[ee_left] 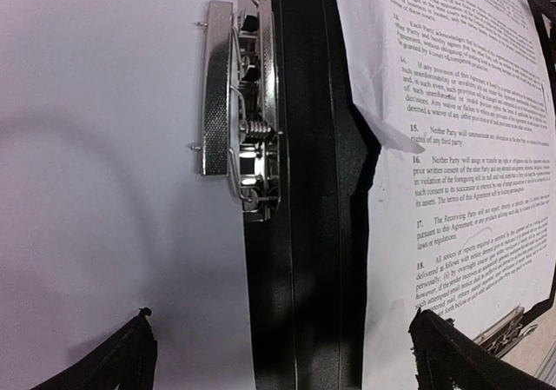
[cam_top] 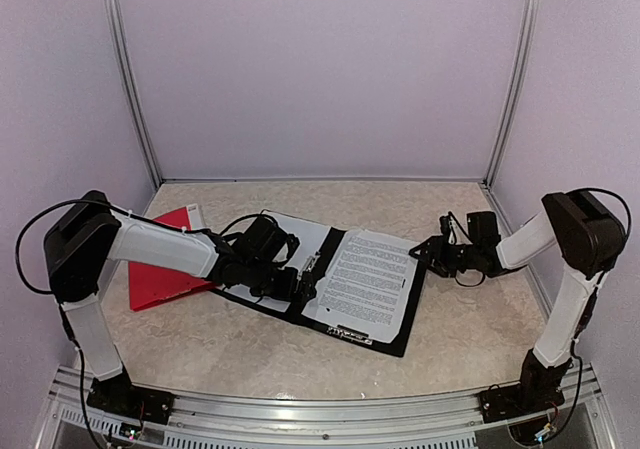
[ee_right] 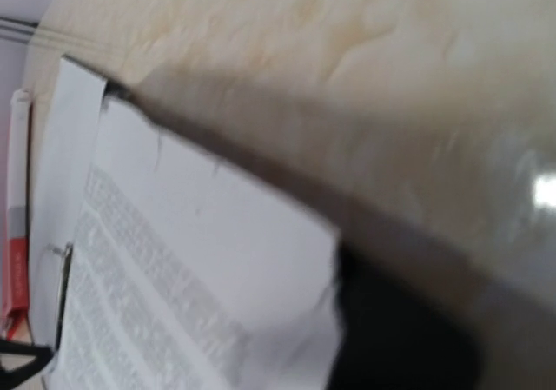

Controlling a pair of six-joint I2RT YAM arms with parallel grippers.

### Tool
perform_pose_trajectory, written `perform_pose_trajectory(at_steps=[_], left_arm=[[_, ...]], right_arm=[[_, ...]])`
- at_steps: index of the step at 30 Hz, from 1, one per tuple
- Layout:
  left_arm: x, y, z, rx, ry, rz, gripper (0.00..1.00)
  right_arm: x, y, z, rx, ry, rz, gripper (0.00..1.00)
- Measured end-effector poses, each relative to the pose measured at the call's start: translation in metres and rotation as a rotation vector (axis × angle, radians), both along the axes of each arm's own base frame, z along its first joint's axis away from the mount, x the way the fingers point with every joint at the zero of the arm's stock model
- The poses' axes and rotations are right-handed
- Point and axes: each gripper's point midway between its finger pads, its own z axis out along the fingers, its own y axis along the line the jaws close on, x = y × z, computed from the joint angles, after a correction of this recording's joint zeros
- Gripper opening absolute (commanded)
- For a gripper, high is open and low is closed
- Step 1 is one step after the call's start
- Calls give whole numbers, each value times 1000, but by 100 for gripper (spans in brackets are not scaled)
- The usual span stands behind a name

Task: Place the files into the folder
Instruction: Close the folder with files at the center of the board.

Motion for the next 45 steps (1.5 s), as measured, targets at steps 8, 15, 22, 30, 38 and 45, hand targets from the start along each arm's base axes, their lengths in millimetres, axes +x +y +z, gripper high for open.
perform_pose_trajectory(at_steps=[8,15,22,30,38,45], left_arm=[[0,-7,1,7,-2,-9,99],[-6,-21,8,-17,-5,-49,99],[-14,-32,13,-40,2,-87,99],[-9,-29,58,-91,-77,-84,99],[7,4,131,-168,-210,-4,99],[16,40,151,-139,-265,87,99]], right_arm=[[-19,8,7,87,28,11,40],[-27,32,88,117,-137,74,50],[-36,46,142,106,-229,108,57],[-42,71,160,89,-244,158,61],[-37,103,186,95,-282,211,68],[-28,141,217,104,-337,273,84]])
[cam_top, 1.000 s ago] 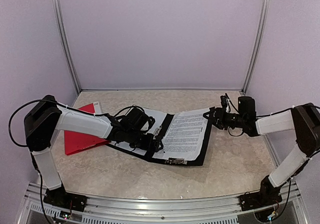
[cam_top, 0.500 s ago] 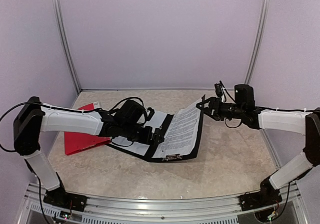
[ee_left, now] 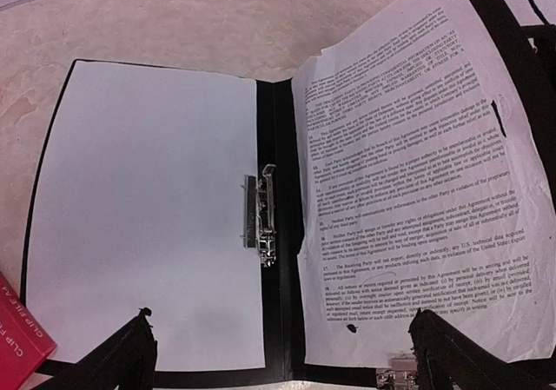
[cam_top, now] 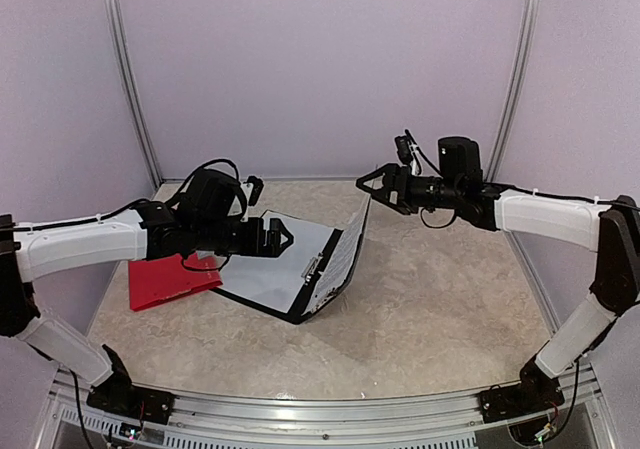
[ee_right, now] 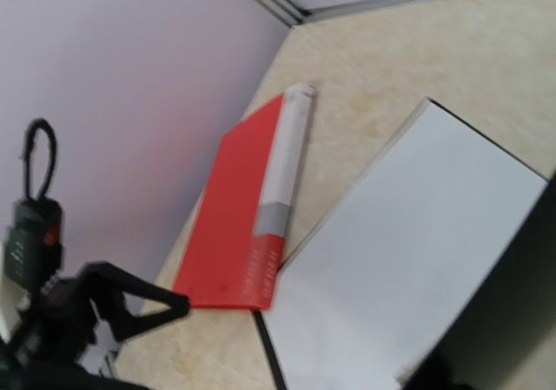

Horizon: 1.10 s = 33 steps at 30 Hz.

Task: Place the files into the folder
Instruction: Close the folder with files at the center of the board.

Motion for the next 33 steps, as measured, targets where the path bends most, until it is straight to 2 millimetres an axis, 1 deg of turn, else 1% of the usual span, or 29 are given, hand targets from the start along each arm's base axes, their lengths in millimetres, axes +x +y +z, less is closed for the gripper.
perform_pose_trajectory(at_steps=[3,7,10,14,20,21,24,28,33], left_arm=[[-2,10,-3,17,4,20,99],[-7,24,-10,41,11,45,99],[-10,35,-7,49,3,65,99],[-14,48,3,48,-25,95,99],[-17,73,14,50,-63,180,99],[-18,79,15,51,-68,200,99],[-24,97,20,47,-89,260,99],[-30,122,32,35,-130,352,99],[-31,145,44,34,-170,452,99]], right_arm=[[6,20,12,4,-25,28,87],[13,45,18,6,-38,60,92],[17,64,13,1,-32,86,95],[23,88,-1,-8,-8,119,99],[34,128,-16,-3,4,171,99],[37,134,-22,-5,10,179,99],[43,145,-41,-16,30,189,99],[49,153,-77,-45,75,194,99],[53,157,-127,-96,135,196,98]])
